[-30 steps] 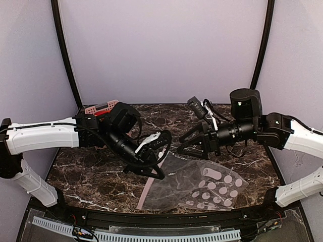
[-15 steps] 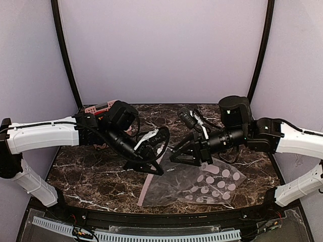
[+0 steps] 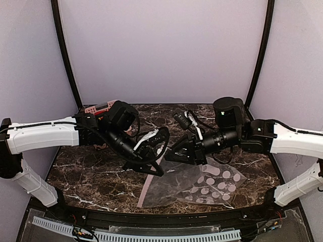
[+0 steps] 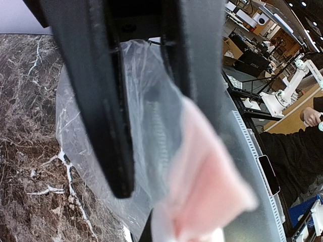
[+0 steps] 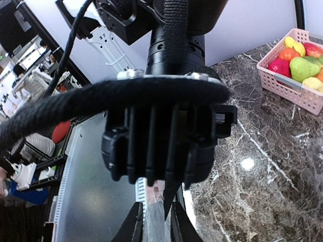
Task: Place the food in the zip-top bag and seal the zipper
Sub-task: Pass from the left arm to the right, then hold the zipper food storage bag at the center of the board, then unzip the zipper of the food storage bag.
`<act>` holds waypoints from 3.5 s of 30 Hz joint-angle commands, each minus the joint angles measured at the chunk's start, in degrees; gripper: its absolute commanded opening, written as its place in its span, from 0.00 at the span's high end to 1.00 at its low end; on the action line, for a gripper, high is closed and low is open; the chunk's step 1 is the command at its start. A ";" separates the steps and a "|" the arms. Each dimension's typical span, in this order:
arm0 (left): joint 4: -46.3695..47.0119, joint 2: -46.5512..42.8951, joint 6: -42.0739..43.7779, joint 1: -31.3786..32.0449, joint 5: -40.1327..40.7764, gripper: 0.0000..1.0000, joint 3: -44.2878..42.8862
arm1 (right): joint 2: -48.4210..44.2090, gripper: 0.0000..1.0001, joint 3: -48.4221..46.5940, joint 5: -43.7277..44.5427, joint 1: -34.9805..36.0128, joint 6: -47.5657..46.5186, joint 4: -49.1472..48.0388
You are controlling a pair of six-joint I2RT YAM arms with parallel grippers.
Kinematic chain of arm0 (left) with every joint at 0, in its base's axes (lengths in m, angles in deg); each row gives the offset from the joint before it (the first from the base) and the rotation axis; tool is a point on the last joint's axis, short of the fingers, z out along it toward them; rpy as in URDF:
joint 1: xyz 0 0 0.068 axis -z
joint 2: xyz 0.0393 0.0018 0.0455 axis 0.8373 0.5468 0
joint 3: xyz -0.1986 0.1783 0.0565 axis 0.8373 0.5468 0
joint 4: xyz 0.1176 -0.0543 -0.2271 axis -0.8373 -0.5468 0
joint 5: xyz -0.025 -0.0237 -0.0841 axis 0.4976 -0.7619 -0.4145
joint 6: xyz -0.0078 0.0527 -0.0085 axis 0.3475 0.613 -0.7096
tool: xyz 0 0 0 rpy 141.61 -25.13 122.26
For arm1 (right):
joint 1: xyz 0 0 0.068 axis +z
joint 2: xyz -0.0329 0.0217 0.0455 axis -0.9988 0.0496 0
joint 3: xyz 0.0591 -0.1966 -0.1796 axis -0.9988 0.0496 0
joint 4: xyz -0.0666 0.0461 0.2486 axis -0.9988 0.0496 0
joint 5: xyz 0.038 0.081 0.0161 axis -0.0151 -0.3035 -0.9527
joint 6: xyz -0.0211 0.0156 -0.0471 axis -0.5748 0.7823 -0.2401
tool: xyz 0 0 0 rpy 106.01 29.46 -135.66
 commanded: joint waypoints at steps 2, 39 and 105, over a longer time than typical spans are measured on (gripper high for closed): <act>0.15 -0.81 -0.12 -0.13 -1.39 0.99 0.88 | -0.18 0.96 0.48 -0.08 0.65 0.22 -4.99; 14.22 -3.28 -12.55 -6.82 -5.99 0.51 0.66 | -2.01 1.00 4.38 5.86 0.65 1.07 -8.96; 11.14 -1.06 -10.72 -6.82 -4.44 0.99 1.78 | -3.47 1.00 6.65 11.99 -0.01 6.86 -12.48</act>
